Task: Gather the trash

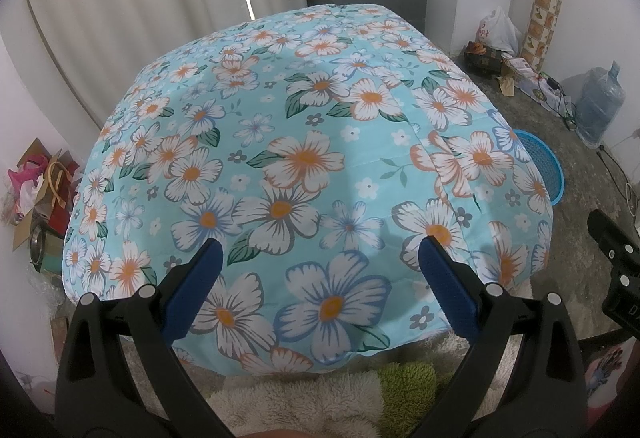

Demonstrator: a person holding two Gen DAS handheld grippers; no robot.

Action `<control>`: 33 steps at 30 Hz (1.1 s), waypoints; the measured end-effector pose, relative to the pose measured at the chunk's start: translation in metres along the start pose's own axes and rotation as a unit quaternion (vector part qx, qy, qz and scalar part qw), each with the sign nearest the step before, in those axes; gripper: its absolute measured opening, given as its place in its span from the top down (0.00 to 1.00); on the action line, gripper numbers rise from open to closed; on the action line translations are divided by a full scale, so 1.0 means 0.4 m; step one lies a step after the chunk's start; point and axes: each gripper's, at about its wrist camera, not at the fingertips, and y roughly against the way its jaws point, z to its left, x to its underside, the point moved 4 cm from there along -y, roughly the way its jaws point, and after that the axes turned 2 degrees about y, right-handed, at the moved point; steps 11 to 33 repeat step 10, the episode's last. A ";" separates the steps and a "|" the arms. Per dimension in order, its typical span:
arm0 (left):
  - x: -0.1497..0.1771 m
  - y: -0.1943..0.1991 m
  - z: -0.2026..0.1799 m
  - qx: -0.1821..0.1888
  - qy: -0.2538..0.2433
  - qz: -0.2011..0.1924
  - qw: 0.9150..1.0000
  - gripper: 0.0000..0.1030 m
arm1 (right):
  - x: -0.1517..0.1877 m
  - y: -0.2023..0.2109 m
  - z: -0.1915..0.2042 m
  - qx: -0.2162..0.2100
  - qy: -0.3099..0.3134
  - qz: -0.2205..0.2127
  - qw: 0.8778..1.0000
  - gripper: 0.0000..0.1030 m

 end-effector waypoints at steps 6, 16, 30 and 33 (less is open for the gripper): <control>0.001 -0.001 0.000 0.001 0.000 0.003 1.000 0.09 | 0.000 0.000 0.000 0.001 0.000 0.000 1.000 0.06; 0.002 0.000 0.000 0.001 0.000 0.003 1.000 0.09 | 0.001 0.000 0.001 0.000 0.000 0.000 1.000 0.06; 0.002 0.000 0.000 0.001 0.000 0.003 1.000 0.09 | 0.001 0.000 0.001 0.000 0.000 0.000 1.000 0.06; 0.002 0.000 0.000 0.001 0.000 0.003 1.000 0.09 | 0.001 0.000 0.001 0.000 0.000 0.000 1.000 0.06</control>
